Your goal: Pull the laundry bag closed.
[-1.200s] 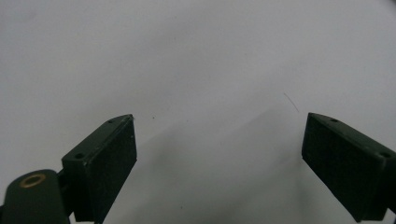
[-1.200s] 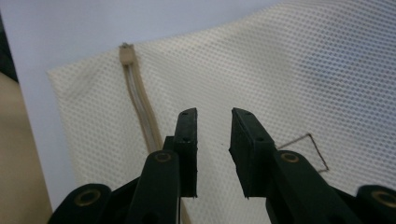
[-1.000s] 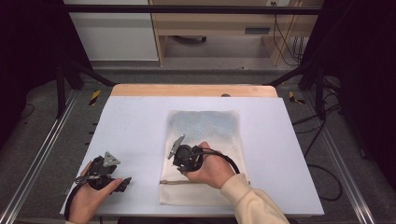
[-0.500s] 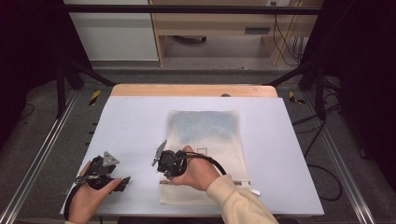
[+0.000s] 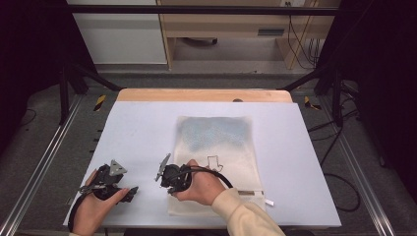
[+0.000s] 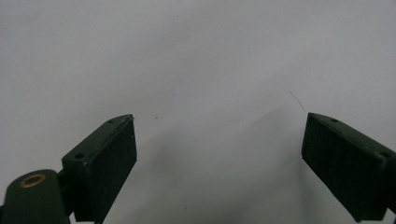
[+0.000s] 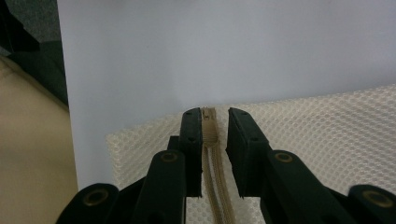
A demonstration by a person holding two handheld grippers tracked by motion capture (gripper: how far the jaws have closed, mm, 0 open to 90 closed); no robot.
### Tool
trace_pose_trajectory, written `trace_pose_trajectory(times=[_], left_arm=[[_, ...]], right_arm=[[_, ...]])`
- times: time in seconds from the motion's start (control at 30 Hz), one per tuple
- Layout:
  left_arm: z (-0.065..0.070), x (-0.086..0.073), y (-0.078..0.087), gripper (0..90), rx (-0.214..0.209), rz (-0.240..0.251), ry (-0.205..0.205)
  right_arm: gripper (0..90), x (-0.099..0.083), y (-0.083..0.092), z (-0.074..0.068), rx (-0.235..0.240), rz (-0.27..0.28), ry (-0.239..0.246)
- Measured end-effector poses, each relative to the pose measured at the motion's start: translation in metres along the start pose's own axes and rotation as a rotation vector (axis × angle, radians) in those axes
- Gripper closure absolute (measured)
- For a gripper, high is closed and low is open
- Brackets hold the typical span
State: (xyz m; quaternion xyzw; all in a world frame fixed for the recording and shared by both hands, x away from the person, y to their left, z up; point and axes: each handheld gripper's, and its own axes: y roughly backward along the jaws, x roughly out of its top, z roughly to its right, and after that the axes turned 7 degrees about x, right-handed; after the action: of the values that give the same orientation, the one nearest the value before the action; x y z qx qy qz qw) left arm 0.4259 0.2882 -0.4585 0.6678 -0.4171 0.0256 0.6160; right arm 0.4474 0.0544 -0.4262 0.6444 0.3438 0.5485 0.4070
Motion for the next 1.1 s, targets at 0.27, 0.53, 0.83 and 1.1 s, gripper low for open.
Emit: trace_pose_trajectory(times=[0.27, 0.53, 0.83, 1.1], left_arm=[[0.0, 0.001, 0.002, 10.1, -0.005, 0.001, 0.005], [0.002, 0.004, 0.008, 10.1, -0.02, 0.025, 0.022], [0.005, 0.006, 0.011, 11.1, -0.081, 0.057, 0.045], [0.011, 0.009, 0.012, 13.0, -0.111, 0.065, 0.033]], right_arm=[[71.6, 0.0, -0.007, 0.002, 0.009, -0.008, -0.009], [71.5, 0.0, -0.012, 0.003, 0.025, -0.035, -0.015], [81.5, 0.0, -0.015, 0.004, 0.03, -0.043, -0.003], [81.9, 0.001, -0.005, 0.003, 0.05, -0.032, -0.009]])
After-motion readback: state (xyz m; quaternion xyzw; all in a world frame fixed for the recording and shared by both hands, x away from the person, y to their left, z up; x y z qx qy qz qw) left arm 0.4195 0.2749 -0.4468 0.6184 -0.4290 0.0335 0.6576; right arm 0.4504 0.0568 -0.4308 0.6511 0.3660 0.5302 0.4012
